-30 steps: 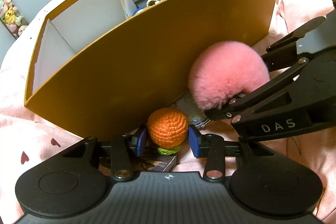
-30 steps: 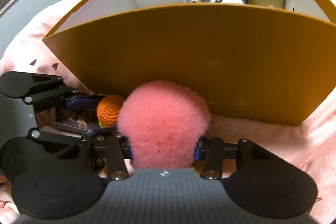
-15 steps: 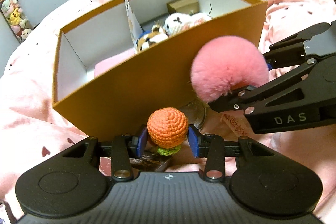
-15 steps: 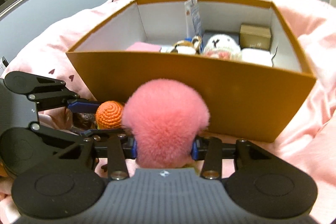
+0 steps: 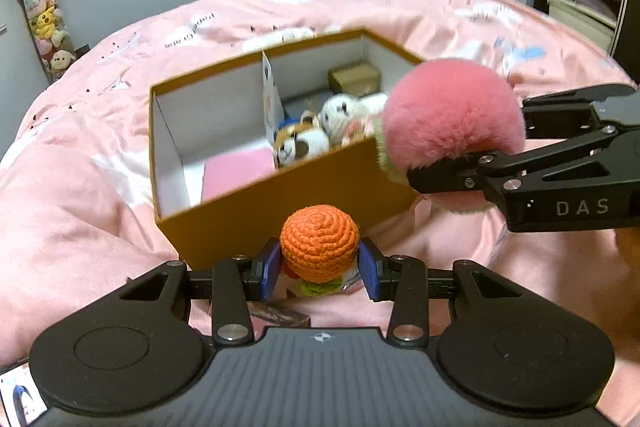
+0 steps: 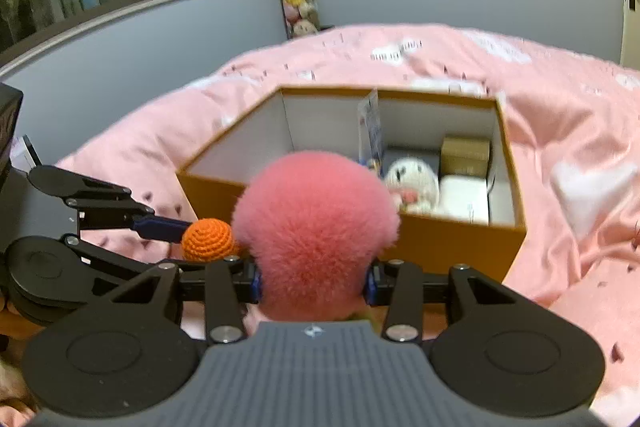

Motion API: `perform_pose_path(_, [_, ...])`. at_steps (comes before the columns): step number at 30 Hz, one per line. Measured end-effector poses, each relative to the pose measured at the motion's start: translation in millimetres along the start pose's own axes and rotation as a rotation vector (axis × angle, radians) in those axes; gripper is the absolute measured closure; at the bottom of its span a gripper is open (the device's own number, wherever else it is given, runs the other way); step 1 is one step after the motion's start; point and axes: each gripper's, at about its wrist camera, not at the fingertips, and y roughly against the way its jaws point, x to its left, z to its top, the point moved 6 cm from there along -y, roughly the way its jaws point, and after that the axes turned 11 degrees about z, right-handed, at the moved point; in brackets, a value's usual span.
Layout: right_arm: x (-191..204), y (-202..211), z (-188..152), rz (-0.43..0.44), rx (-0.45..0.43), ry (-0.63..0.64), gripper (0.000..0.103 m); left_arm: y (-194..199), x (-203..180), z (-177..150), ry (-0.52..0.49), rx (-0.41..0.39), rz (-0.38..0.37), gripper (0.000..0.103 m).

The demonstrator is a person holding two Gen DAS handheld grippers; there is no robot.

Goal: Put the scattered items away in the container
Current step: 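Lift the pompom and orange ball and carry them over the orange box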

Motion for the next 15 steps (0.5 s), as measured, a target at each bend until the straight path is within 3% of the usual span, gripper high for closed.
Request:
perform_pose_path(8, [4.1,13.9,45.6,0.063,-0.085,-0.004,0.057,31.0,22.9,35.4,0.05,-0.07,-0.055,0.056])
perform_pose_path(15, [2.1,2.1,98.8,0.101,-0.125,0.048,0.057,34.8,60.2,86.2,0.024,-0.146,-0.042,0.056])
